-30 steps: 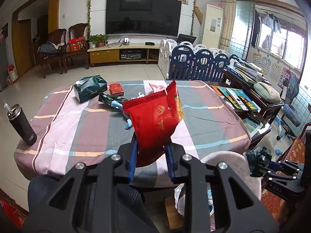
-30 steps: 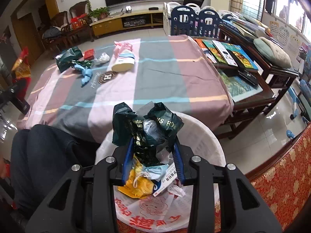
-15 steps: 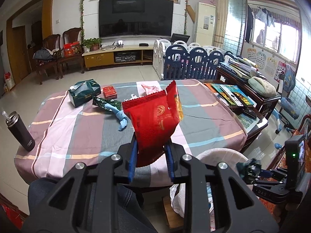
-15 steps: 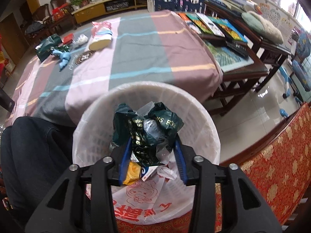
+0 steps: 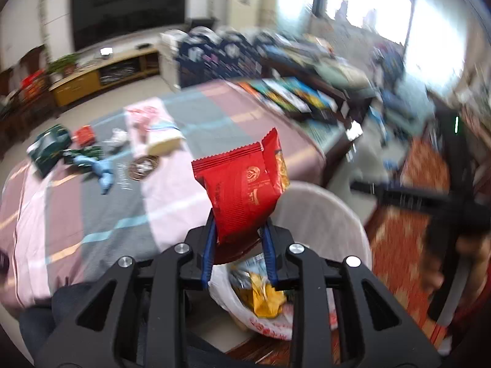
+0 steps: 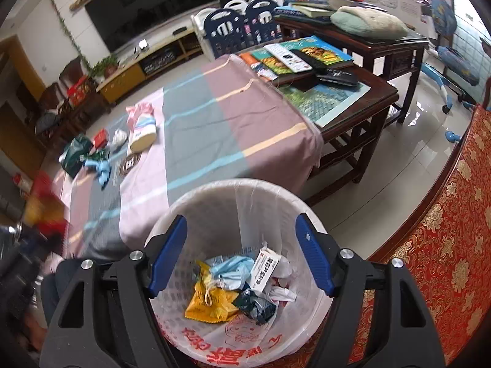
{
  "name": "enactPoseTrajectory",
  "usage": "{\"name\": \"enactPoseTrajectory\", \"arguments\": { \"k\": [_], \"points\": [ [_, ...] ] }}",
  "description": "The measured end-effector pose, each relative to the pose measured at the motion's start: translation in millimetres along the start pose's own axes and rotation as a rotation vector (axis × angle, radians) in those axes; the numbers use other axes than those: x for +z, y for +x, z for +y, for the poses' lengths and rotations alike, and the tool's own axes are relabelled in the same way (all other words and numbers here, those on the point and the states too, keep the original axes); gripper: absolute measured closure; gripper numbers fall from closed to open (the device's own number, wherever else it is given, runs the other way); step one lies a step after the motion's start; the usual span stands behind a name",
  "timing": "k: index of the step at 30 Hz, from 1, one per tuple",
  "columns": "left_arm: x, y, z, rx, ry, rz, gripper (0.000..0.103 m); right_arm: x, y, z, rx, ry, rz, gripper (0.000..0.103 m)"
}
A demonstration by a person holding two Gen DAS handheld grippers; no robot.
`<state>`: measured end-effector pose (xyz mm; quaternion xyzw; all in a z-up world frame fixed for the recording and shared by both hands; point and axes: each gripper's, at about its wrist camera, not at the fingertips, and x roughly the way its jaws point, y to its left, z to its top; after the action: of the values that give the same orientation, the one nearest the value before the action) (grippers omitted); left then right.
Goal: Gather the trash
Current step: 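Carry both items over the wastebasket and open the right tool to drop the green bag, then open the left tool to drop the red packet into the wastebasket, then grasp the white paper cup with the right tool while the left tool grasps the blue cloth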
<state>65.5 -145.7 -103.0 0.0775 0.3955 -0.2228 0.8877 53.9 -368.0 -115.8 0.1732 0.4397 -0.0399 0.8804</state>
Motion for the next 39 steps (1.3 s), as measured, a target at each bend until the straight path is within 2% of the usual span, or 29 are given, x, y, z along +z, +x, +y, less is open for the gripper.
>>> {"name": "enactPoseTrajectory", "arguments": {
  "k": [1, 3, 6, 8, 9, 11, 12, 13, 15, 19, 28, 34, 39],
  "points": [
    [-2.6, 11.9, -10.8, -0.028, 0.038, 0.028, 0.075, 2.1, -2.0, -3.0, -0.006, 0.017, -0.012, 0.031],
    [-7.5, 43.2, -33.2, -0.131, 0.117, 0.123, 0.075, 6.6, -5.9, -12.3, -0.018, 0.066, -0.034, 0.031],
    [-16.9, 77.0, -61.0, -0.194, 0.234, 0.202, 0.075, 12.4, -11.1, -26.6, -0.035, 0.130, -0.059, 0.031],
    [-25.0, 89.2, -73.4, -0.202, 0.276, 0.214, 0.074, 14.9, -13.0, -32.2, -0.044, 0.149, -0.068, 0.031],
    [-28.7, 95.0, -78.2, -0.199, 0.294, 0.227, 0.070, 15.7, -13.1, -33.5, -0.044, 0.151, -0.069, 0.031],
    [-35.1, 99.8, -82.1, -0.170, 0.325, 0.235, 0.054, 15.5, -12.5, -33.3, -0.046, 0.150, -0.070, 0.031],
    [-38.6, 98.6, -81.6, -0.147, 0.337, 0.229, 0.036, 15.2, -12.2, -32.6, -0.045, 0.148, -0.070, 0.031],
    [-40.0, 97.5, -81.4, -0.126, 0.344, 0.215, 0.028, 14.6, -11.7, -31.4, -0.042, 0.146, -0.069, 0.031],
    [-39.2, 93.7, -75.9, -0.098, 0.340, 0.192, 0.025, 13.4, -9.4, -28.5, -0.035, 0.141, -0.063, 0.031],
    [-33.1, 90.1, -60.8, -0.052, 0.260, 0.165, 0.018, 11.2, -5.6, -20.5, -0.023, 0.126, -0.050, 0.031],
    [-18.2, 78.1, 13.8, 0.039, -0.021, 0.123, 0.018, 9.8, 4.7, -7.9, -0.023, 0.099, -0.026, 0.030],
    [-12.3, 54.8, 84.9, 0.126, -0.239, 0.023, 0.018, 15.2, 24.8, 15.0, 0.016, 0.082, 0.012, 0.030],
    [-19.8, 42.1, 156.2, 0.208, -0.451, -0.018, 0.018, 30.4, 66.3, 70.1, 0.062, -0.017, 0.046, 0.030]
  ]
}}
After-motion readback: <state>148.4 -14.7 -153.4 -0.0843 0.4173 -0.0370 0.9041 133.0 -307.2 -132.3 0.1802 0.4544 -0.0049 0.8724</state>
